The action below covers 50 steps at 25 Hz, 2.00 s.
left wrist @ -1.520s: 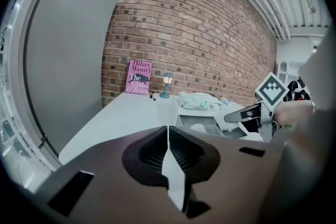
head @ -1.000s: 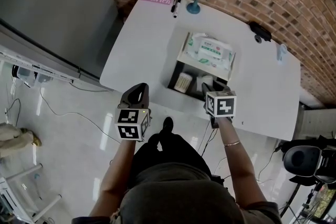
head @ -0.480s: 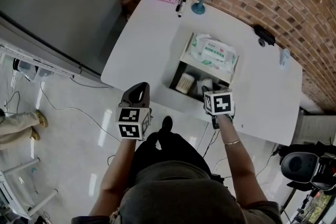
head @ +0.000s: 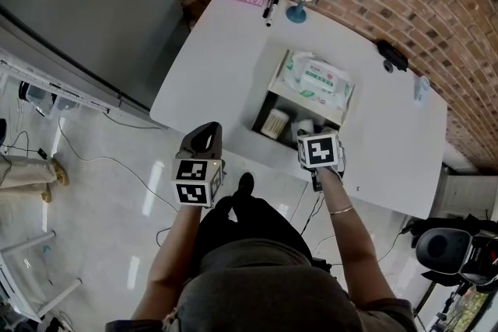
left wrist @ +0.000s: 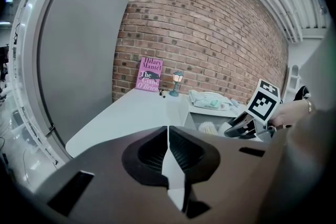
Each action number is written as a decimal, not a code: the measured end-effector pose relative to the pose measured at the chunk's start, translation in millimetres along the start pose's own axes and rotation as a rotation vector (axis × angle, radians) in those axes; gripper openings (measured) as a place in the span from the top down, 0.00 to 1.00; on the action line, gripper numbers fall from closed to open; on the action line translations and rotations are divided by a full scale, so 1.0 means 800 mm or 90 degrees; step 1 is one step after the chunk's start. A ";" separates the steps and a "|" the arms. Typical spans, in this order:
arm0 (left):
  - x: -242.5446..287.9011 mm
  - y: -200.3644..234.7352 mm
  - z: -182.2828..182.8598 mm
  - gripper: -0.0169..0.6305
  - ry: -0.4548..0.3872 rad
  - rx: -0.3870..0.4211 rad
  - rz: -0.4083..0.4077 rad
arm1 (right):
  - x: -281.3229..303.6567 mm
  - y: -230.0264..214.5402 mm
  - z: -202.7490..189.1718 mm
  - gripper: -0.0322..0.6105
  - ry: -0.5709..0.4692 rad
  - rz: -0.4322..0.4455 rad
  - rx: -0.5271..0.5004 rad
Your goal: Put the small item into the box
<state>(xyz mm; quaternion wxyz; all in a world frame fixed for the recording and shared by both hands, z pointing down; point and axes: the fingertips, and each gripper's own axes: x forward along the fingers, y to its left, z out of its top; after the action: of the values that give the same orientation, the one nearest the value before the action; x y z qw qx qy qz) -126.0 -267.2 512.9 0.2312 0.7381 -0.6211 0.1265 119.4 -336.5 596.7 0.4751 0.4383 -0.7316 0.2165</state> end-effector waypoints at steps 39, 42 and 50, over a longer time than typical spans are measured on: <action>-0.015 -0.016 0.005 0.93 -0.016 0.046 -0.052 | -0.113 -0.012 0.032 0.81 -0.324 -0.033 0.190; -0.016 -0.019 0.004 0.93 -0.016 0.052 -0.061 | -0.126 -0.009 0.031 0.83 -0.343 -0.038 0.197; -0.022 -0.031 0.004 0.93 -0.017 0.067 -0.081 | -0.152 0.000 0.019 0.85 -0.384 -0.033 0.219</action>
<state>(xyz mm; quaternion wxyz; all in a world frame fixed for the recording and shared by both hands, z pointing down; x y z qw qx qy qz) -105.9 -250.4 497.4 0.1912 0.7888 -0.5685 0.1344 131.8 -294.6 481.9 0.1620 0.5747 -0.7806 0.1848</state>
